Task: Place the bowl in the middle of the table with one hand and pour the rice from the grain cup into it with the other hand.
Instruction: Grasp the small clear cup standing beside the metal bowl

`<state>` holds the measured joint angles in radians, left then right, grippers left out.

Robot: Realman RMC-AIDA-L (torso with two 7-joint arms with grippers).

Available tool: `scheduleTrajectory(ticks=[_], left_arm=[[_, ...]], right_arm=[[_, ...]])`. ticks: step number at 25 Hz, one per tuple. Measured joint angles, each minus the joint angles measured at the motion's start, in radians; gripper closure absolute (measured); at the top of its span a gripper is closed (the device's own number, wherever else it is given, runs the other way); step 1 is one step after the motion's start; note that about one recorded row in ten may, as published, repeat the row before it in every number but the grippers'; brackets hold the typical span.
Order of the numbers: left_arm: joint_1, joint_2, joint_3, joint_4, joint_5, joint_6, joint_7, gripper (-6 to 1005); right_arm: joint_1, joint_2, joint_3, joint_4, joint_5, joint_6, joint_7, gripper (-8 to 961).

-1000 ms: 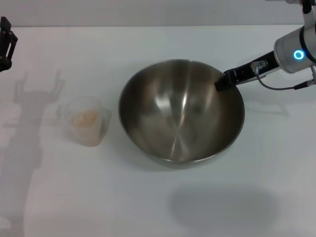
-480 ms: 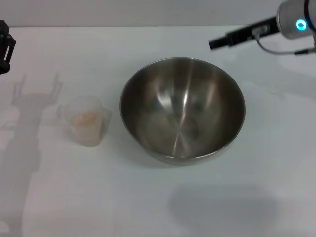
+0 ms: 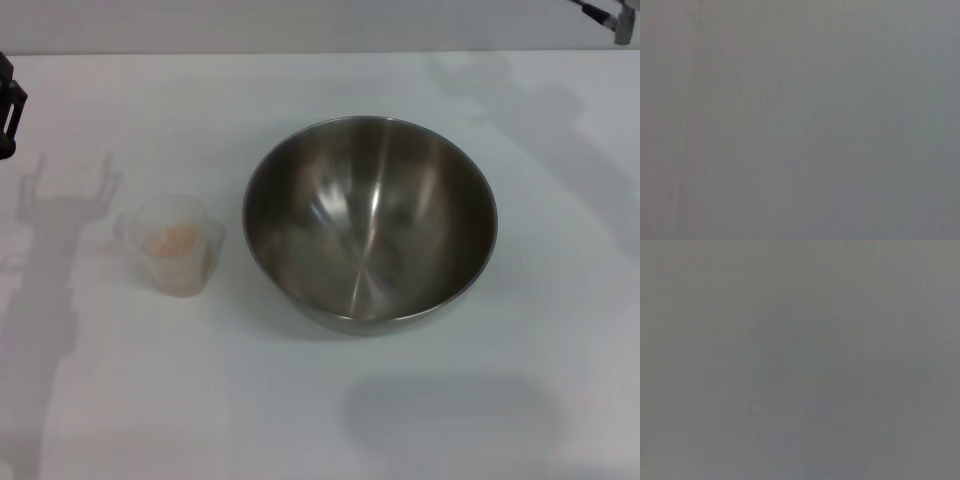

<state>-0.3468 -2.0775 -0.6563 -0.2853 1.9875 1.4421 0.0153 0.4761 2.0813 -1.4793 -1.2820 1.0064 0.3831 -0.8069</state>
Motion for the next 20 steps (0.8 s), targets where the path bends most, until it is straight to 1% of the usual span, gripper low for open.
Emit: scheduleTrajectory(ticks=[3,4,6,7,9,11,13,16,18,20], left_arm=[[0.017,-0.001,0.02,0.0,0.0,0.0,0.0,165],[0.024,-0.001,0.032,-0.001,0.0,0.0,0.0,165],[0.042,-0.001,0.055,-0.007,0.001,0.003,0.0,165],[0.051,-0.001,0.064,-0.011,0.001,0.007,0.0,165],[0.07,0.0,0.078,-0.018,0.001,0.013,0.0,165],[0.083,-0.001,0.087,-0.023,0.001,0.014,0.0,165],[0.09,-0.001,0.099,-0.026,0.002,0.013,0.0,165],[0.096,-0.001,0.116,-0.026,0.002,0.009,0.0,166],[0.104,-0.001,0.125,-0.026,0.002,0.009,0.0,166],[0.114,-0.001,0.135,-0.026,0.003,0.009,0.0,166]], right_arm=[[-0.059,0.0,-0.131,0.024,0.179,-0.299,-0.173,439],[-0.071,0.0,-0.191,0.04,0.23,-0.427,-0.228,439],[-0.077,0.0,-0.268,0.063,0.252,-0.584,-0.258,439],[-0.078,0.0,-0.323,0.082,0.242,-0.701,-0.26,439],[-0.077,0.0,-0.407,0.12,0.205,-0.859,-0.231,439],[-0.073,0.0,-0.482,0.169,0.139,-1.014,-0.162,440],[-0.072,0.002,-0.547,0.238,0.045,-1.173,-0.049,440],[-0.069,0.004,-0.615,0.359,-0.067,-1.4,0.138,440],[-0.06,0.005,-0.651,0.483,-0.123,-1.569,0.312,440],[-0.052,0.005,-0.668,0.602,-0.156,-1.695,0.466,440]])
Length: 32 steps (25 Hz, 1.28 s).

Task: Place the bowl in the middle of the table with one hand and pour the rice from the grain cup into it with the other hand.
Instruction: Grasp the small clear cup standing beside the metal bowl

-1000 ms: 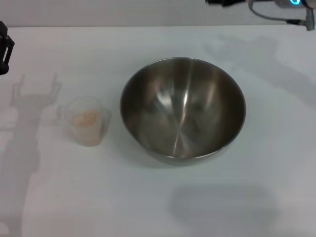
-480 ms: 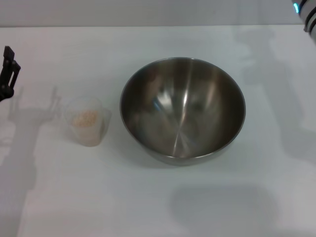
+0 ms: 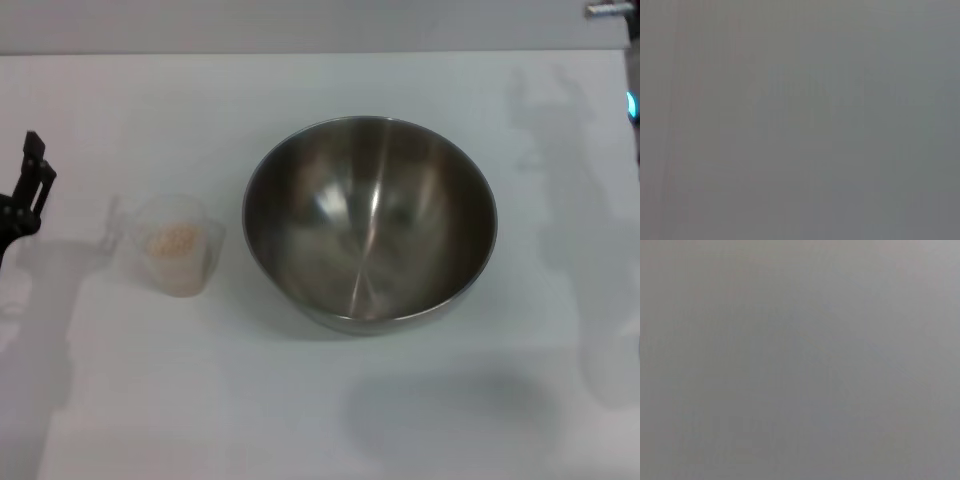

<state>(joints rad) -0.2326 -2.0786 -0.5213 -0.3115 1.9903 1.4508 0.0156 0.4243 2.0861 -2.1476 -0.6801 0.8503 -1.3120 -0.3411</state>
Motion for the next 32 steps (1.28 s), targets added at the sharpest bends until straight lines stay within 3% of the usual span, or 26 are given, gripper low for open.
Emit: scheduleTrajectory(ticks=[3,9,15,32], left_arm=[[0.012,0.0,0.021,0.0,-0.001,0.001,0.004,166],[0.05,0.002,0.071,0.0,0.0,0.008,0.011,166],[0.116,0.0,0.14,-0.003,-0.001,0.02,0.011,166],[0.115,0.0,0.159,-0.003,-0.008,-0.085,0.012,166]], right_arm=[[0.01,-0.002,0.009,0.196,-0.014,-0.121,0.238,439],[0.002,-0.002,0.056,0.307,-0.011,-0.133,0.317,440],[-0.002,-0.004,0.082,0.35,-0.012,-0.162,0.321,440],[0.017,-0.008,0.077,0.366,-0.02,-0.2,0.323,440]])
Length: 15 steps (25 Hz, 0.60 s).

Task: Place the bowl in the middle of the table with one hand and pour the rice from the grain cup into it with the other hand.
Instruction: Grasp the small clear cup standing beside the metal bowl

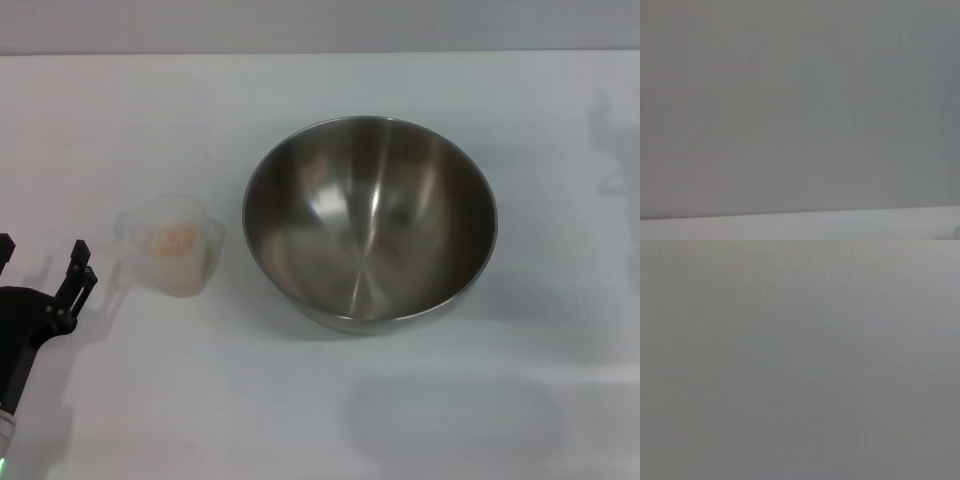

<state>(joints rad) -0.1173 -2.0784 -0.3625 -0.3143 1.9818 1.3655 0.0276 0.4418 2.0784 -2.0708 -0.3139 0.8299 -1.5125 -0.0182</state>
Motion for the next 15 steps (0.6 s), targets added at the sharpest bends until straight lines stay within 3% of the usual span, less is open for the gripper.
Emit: scheduleTrajectory(ticks=[15], left_arm=[[-0.035,0.002,0.006,-0.005,0.008,-0.075,0.001,166]], right_arm=[[0.002,0.0,-0.002,0.004,0.0,0.013,-0.001,439]])
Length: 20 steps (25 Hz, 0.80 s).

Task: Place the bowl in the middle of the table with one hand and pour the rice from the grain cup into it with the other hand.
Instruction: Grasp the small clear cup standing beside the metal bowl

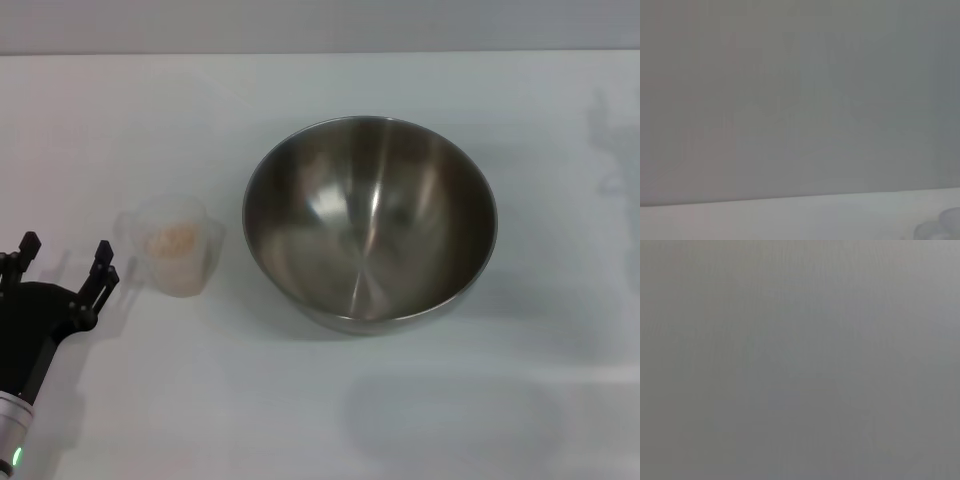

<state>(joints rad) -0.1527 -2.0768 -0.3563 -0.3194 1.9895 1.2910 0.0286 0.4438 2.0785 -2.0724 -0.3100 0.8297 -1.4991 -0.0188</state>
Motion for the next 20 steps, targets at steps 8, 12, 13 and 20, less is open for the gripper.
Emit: scheduleTrajectory(ticks=[8,12,13,20], left_arm=[[-0.021,-0.002,0.003,-0.002,0.0,-0.037,0.0,165],[-0.031,-0.002,0.004,-0.004,0.0,-0.049,-0.001,166],[-0.035,-0.002,0.005,-0.006,0.0,-0.052,-0.001,166],[-0.057,-0.002,-0.001,-0.007,-0.005,-0.066,-0.001,165]], right_arm=[[0.001,0.0,0.0,0.0,0.0,0.007,0.0,440],[0.001,0.0,0.0,0.0,0.0,0.008,0.0,440],[0.001,0.0,0.001,0.0,0.0,0.009,0.0,440],[0.002,0.0,0.006,0.0,0.0,0.032,0.001,440]])
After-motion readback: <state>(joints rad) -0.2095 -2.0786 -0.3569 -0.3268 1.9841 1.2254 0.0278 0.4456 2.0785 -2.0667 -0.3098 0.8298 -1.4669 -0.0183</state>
